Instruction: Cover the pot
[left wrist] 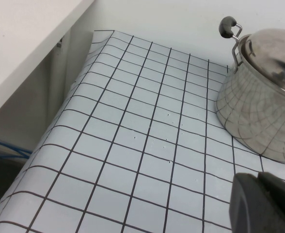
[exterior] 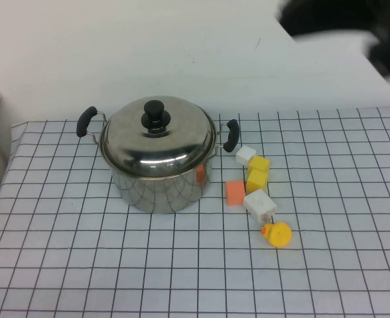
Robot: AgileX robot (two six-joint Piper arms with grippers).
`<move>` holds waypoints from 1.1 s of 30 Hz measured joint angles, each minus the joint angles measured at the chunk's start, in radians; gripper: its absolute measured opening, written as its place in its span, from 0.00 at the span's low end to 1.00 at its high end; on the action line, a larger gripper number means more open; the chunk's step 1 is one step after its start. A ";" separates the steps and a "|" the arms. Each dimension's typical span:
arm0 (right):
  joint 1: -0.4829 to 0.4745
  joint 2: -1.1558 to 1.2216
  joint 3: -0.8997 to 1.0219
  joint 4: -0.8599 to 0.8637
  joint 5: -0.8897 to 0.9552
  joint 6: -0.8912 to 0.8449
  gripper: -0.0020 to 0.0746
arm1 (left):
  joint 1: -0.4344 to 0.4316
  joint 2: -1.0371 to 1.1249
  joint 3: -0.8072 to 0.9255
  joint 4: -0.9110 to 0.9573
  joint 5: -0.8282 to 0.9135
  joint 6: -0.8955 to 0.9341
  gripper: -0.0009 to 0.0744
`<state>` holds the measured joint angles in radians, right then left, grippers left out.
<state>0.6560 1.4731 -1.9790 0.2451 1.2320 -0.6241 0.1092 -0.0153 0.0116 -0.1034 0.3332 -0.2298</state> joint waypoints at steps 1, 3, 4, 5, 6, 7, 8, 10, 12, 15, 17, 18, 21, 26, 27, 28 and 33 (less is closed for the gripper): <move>0.000 -0.043 0.066 -0.003 -0.006 0.000 0.02 | 0.000 0.000 0.000 0.000 0.000 0.000 0.01; 0.000 -0.124 0.202 -0.013 -0.080 0.000 0.02 | 0.000 0.000 0.000 0.000 0.000 0.000 0.01; 0.000 -0.182 0.284 -0.021 -0.138 0.000 0.02 | 0.000 0.000 0.000 0.000 0.000 0.000 0.01; 0.000 -0.234 0.369 -0.026 -0.202 0.000 0.02 | 0.000 0.000 0.000 0.000 0.000 0.000 0.01; 0.000 -0.277 0.438 -0.031 -0.256 0.000 0.02 | 0.000 0.000 0.000 0.000 0.000 0.000 0.01; 0.000 -0.333 0.525 -0.033 -0.323 0.000 0.02 | 0.000 0.000 0.000 0.000 0.000 0.000 0.01; 0.000 -0.391 0.612 -0.035 -0.390 -0.002 0.02 | 0.000 0.000 0.000 0.000 0.000 0.000 0.01; 0.000 -0.494 0.784 -0.037 -0.522 -0.002 0.02 | 0.000 0.000 0.000 0.000 0.000 0.000 0.01; 0.000 -0.588 0.943 -0.044 -0.702 -0.002 0.02 | 0.000 0.000 0.000 0.000 0.000 0.000 0.01; 0.000 -0.717 1.186 -0.057 -0.993 0.000 0.02 | 0.000 0.000 0.000 0.000 0.000 0.000 0.01; 0.000 -0.793 1.345 -0.059 -1.174 0.015 0.02 | 0.000 0.000 0.000 0.000 0.000 0.000 0.01; 0.000 -0.821 1.416 -0.059 -1.232 0.030 0.02 | 0.000 0.000 0.000 0.000 0.000 0.000 0.01; -0.030 -0.913 1.569 -0.051 -1.312 0.090 0.02 | 0.000 0.000 0.000 0.000 0.000 -0.004 0.01; -0.217 -1.048 1.720 -0.048 -1.311 0.121 0.02 | 0.000 0.000 0.000 0.000 0.000 -0.004 0.01; -0.271 -1.074 1.739 -0.048 -1.311 0.121 0.02 | 0.000 0.000 0.000 0.000 0.000 -0.004 0.01; -0.324 -1.098 1.755 -0.048 -1.311 0.121 0.02 | 0.000 0.000 0.000 0.000 0.000 -0.004 0.01; -0.530 -1.183 1.812 -0.043 -1.312 0.139 0.02 | 0.000 0.000 0.000 0.000 0.000 -0.004 0.01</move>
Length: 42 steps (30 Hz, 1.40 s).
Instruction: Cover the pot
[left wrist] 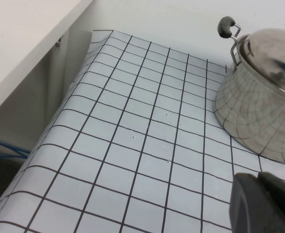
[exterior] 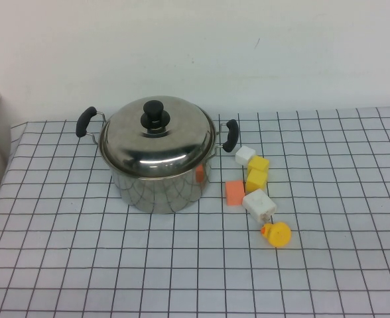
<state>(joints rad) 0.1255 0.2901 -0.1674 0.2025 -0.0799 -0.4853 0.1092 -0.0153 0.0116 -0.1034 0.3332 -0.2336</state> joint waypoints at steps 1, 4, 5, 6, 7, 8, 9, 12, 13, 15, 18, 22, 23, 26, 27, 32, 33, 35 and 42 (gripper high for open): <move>-0.029 -0.016 0.017 0.002 0.009 0.018 0.02 | 0.000 0.000 0.000 0.000 0.000 0.000 0.01; -0.079 -0.082 0.056 0.002 0.080 0.084 0.02 | 0.000 0.000 0.000 0.000 0.000 0.000 0.01; -0.085 -0.110 0.073 0.002 0.107 0.115 0.02 | 0.000 0.000 0.000 0.000 0.000 0.000 0.01; -0.089 -0.139 0.091 -0.001 0.132 0.152 0.02 | 0.000 0.000 0.000 0.000 0.000 0.000 0.01; -0.091 -0.160 0.110 -0.010 0.151 0.184 0.02 | 0.000 0.000 0.000 0.000 0.000 0.000 0.01; -0.092 -0.182 0.129 -0.026 0.176 0.226 0.02 | 0.000 0.000 0.000 0.000 0.000 0.000 0.01; -0.095 -0.202 0.147 -0.053 0.199 0.272 0.02 | 0.000 0.000 0.000 0.000 0.000 0.000 0.01; -0.095 -0.244 0.188 -0.153 0.262 0.424 0.02 | 0.000 0.000 0.000 0.000 0.000 0.000 0.01; -0.095 -0.254 0.194 -0.178 0.274 0.462 0.02 | 0.000 0.000 0.000 0.000 0.000 0.000 0.01; -0.095 -0.271 0.195 -0.225 0.303 0.523 0.02 | 0.000 0.000 0.000 0.000 0.000 0.000 0.01; -0.095 -0.286 0.195 -0.249 0.368 0.551 0.02 | 0.000 0.000 0.000 0.000 0.000 0.000 0.01; -0.095 -0.286 0.190 -0.260 0.410 0.563 0.02 | 0.000 0.000 0.000 0.000 0.000 0.000 0.01; -0.095 -0.286 0.190 -0.263 0.413 0.565 0.02 | 0.000 0.000 0.000 0.000 0.000 0.000 0.01; -0.095 -0.286 0.188 -0.267 0.422 0.565 0.02 | 0.000 0.000 0.000 0.000 0.000 0.000 0.01; -0.095 -0.286 0.188 -0.267 0.422 0.565 0.02 | 0.000 0.000 0.000 0.000 0.000 0.000 0.01; -0.095 -0.289 0.188 -0.267 0.423 0.565 0.02 | 0.000 0.000 0.000 0.000 0.000 0.000 0.01; -0.095 -0.289 0.188 -0.267 0.423 0.565 0.02 | 0.000 0.000 0.000 0.000 0.000 0.000 0.01; -0.095 -0.291 0.187 -0.267 0.424 0.567 0.02 | 0.000 0.000 0.000 0.000 0.000 0.003 0.01; -0.125 -0.302 0.186 -0.269 0.429 0.567 0.02 | 0.000 0.000 0.000 0.000 0.000 0.003 0.01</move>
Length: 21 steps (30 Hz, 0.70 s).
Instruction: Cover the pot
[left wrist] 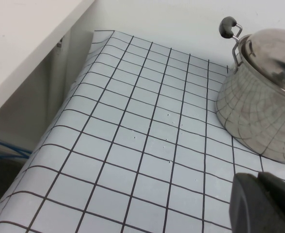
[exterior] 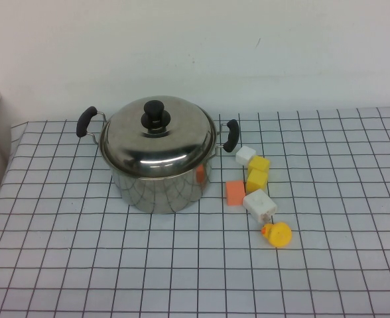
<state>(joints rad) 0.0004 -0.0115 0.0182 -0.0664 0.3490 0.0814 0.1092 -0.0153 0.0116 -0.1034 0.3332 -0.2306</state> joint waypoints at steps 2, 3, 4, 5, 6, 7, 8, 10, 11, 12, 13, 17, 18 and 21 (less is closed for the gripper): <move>-0.002 0.000 0.000 0.000 0.000 0.000 0.02 | 0.000 0.000 0.000 0.000 0.000 0.000 0.01; -0.002 0.000 0.000 0.000 0.000 0.000 0.02 | 0.000 0.000 0.000 0.000 0.000 0.000 0.01; -0.002 0.000 0.000 0.000 0.000 0.000 0.02 | 0.000 0.000 0.000 0.000 0.000 0.000 0.01; -0.002 0.000 0.000 0.000 0.000 0.000 0.02 | 0.000 0.000 0.000 0.000 0.000 0.000 0.01; -0.004 0.000 0.000 0.000 0.000 0.000 0.02 | 0.000 0.000 0.000 0.000 0.000 0.000 0.01; -0.007 0.000 0.000 -0.002 0.000 0.000 0.02 | 0.000 0.000 0.000 0.000 0.000 0.000 0.01; -0.014 0.000 0.000 -0.002 0.000 0.000 0.02 | 0.000 0.000 0.000 0.000 0.000 0.000 0.01; -0.041 0.000 0.000 -0.002 0.000 0.000 0.02 | 0.000 0.000 0.000 0.000 0.000 0.000 0.01; -0.059 0.000 0.000 -0.002 0.000 0.000 0.02 | 0.000 0.000 0.000 0.000 0.000 0.000 0.01; -0.079 0.000 0.000 -0.002 0.000 0.000 0.02 | 0.000 0.000 0.000 0.000 0.000 0.000 0.01; -0.093 0.000 0.000 -0.002 0.000 0.000 0.02 | 0.000 0.000 0.000 0.000 0.000 0.000 0.01; -0.125 0.000 0.000 -0.002 0.000 0.000 0.02 | 0.000 0.000 0.000 0.000 0.000 0.000 0.01; -0.127 0.000 0.000 -0.002 0.000 0.000 0.02 | 0.000 0.000 0.000 0.000 0.000 0.000 0.01; -0.129 0.000 0.000 -0.002 0.000 0.000 0.02 | 0.000 0.000 0.000 0.000 0.000 0.000 0.01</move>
